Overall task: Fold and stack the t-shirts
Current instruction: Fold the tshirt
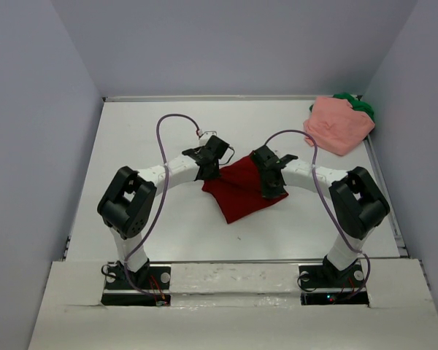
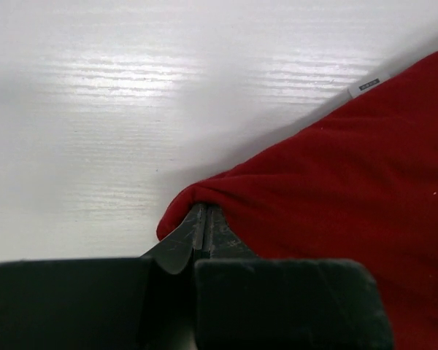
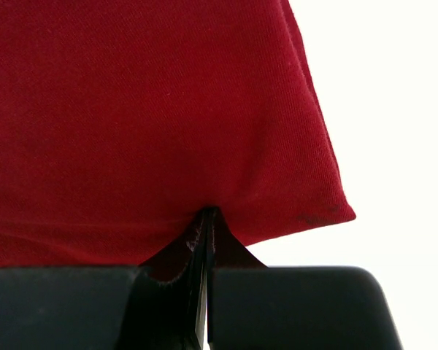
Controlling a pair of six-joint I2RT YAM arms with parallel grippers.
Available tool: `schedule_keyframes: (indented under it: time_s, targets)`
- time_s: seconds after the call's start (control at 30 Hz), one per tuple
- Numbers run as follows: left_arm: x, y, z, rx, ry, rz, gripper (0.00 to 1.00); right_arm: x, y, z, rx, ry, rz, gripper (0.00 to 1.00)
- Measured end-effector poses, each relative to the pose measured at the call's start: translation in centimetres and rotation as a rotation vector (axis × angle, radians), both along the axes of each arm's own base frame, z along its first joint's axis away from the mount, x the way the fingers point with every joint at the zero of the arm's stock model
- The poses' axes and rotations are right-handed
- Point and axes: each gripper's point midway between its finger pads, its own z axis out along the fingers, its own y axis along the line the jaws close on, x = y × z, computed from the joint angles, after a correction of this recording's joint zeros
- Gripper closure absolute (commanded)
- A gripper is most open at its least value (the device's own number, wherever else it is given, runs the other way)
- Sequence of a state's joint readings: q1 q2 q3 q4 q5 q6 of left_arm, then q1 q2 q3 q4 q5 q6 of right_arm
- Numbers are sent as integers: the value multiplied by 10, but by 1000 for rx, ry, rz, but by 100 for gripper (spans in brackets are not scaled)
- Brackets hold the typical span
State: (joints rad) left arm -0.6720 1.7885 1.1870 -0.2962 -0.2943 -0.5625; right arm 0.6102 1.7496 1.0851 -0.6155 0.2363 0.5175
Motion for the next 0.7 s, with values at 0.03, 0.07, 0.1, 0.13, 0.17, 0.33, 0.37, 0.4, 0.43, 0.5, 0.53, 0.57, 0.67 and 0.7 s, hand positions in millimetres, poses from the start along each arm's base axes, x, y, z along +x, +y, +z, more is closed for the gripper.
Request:
schedule_keyframes:
  time_s: [0.03,0.07,0.1,0.13,0.17,0.33,0.37,0.4,0.43,0.5,0.53,0.57,0.67,0.7]
  targets:
    - [3,-1,3,-2,-10,3,100,0,0,0,1,1,1,100]
    - [4,-1,5,-3,-15,5,100,0,0,0,1,1,1,100]
    - [5,-1,6,-3,-18,6,100,0,0,0,1,1,1,100]
    - [6,-1,6,-2,-20,8,100,0,0,-1,0,2,1,100]
    - [6,0,6,0,-21,9,100,0,1,0,1,3,1,100]
    - [8,5,5,5,-24,26,100,0,1,-1,2,7,3,100]
    - [8,6,4,6,-23,31,100,0,1,-1,3,8,3,100]
    - [8,7,2,4,-21,37,100,0,2,0,4,8,3,100]
    - [6,10,-2,5,-13,46,100,0,2,0,4,8,3,100]
    - [-1,15,-11,14,6,56,100,0,2,0,4,9,3,100]
    - [-3,17,-15,17,15,60,100,0,2,0,4,8,3,100]
    - [-9,21,-22,25,32,68,100,0,2,0,4,8,3,100]
    - [-17,26,-32,36,58,75,100,0,2,0,4,8,4,100]
    - [-18,26,-33,33,59,80,100,0,2,0,4,9,3,100]
